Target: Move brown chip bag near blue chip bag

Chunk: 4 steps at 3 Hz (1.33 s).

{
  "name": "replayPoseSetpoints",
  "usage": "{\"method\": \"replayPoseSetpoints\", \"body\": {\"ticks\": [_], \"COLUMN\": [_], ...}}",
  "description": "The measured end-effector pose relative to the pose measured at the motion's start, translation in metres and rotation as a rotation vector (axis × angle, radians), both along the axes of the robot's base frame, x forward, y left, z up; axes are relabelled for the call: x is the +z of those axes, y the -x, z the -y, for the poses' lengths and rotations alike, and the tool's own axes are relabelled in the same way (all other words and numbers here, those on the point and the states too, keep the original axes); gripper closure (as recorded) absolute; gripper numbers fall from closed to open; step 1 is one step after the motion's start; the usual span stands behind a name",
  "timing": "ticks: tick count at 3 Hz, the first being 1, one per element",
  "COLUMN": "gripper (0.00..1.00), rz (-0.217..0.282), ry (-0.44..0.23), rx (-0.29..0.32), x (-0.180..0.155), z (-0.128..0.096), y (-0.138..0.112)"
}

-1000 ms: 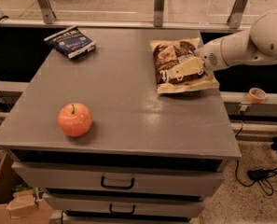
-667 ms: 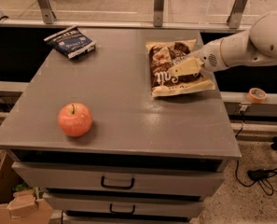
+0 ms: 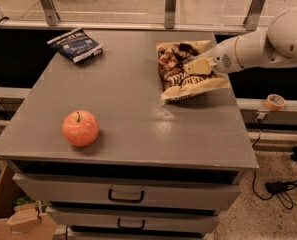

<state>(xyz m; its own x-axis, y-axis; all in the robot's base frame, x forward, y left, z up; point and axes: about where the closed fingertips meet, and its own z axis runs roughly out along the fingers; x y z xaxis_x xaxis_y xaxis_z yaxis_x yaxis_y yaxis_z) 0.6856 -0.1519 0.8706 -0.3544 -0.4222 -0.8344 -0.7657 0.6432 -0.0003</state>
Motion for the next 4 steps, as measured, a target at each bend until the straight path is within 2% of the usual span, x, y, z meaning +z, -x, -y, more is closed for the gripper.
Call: {"method": "replayPoseSetpoints", "body": {"ticks": [1, 2, 3, 4], "gripper": [1.0, 1.0, 1.0, 1.0], "rz": [0.109, 0.109, 0.109, 0.129], "ry": [0.038, 0.038, 0.003, -0.021], "rx": [-0.022, -0.022, 0.013, 0.045], "x": [0.037, 0.037, 0.016, 0.0], "z": [0.006, 0.006, -0.021, -0.06], "y": [-0.006, -0.006, -0.017, -0.055]}}
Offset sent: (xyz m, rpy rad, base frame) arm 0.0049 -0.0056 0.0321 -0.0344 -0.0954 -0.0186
